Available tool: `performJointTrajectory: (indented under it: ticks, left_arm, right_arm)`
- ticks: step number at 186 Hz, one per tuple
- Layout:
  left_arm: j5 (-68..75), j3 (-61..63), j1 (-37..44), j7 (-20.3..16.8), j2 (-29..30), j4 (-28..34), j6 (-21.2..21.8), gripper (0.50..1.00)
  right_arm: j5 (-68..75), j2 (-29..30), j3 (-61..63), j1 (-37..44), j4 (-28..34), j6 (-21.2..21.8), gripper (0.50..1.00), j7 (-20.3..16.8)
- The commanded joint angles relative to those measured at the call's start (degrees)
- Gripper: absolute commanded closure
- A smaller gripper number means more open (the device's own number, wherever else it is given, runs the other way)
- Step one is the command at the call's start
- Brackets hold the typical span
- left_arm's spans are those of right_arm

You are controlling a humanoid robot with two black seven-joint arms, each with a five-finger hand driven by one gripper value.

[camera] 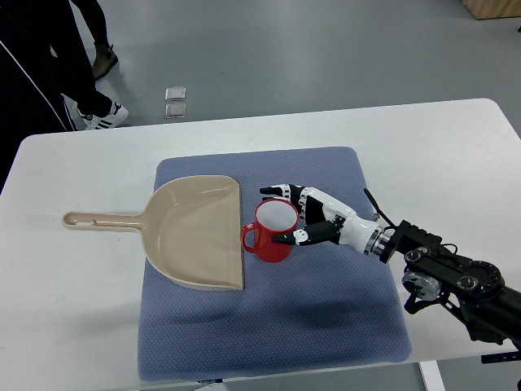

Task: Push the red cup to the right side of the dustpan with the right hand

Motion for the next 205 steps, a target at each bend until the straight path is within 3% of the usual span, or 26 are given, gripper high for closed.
performJointTrajectory:
  ticks: [1,50,76,109,131,168,205]
  left_arm:
    - [0.0,0.0,0.0,0.0,0.0,0.0,0.0,0.5]
    - [0.0,0.0,0.0,0.0,0.0,0.0,0.0,0.5]
    - [0.0,0.0,0.0,0.0,0.0,0.0,0.0,0.5]
    - [0.0,0.0,0.0,0.0,0.0,0.0,0.0,0.5]
    - [0.0,0.0,0.0,0.0,0.0,0.0,0.0,0.5]
    - [0.0,0.0,0.0,0.0,0.0,0.0,0.0,0.5]
    - [0.0,0.0,0.0,0.0,0.0,0.0,0.0,0.5]
  right_arm:
    - [0.5,-1.5,0.3,0.9,-0.1,2.0,0.566,0.0]
    - [1.9,-7.1,4.4,3.4,-0.1,5.8,0.566,-1.1]
    - [6.1,-9.6,4.4,4.6,-0.4,7.6,0.566,-6.3]
    - [15.1,-10.7,4.4,5.4,-1.2,9.2,0.566,-18.3]
    - [21.8,-10.8,4.4,5.5,-1.8,9.2,0.566,-24.2]
    - [32.5,-11.9,4.5,6.8,-2.3,9.2,0.566,-30.2]
    - [41.1,-12.2,4.5,7.8,-2.3,9.0,0.566,-32.8]
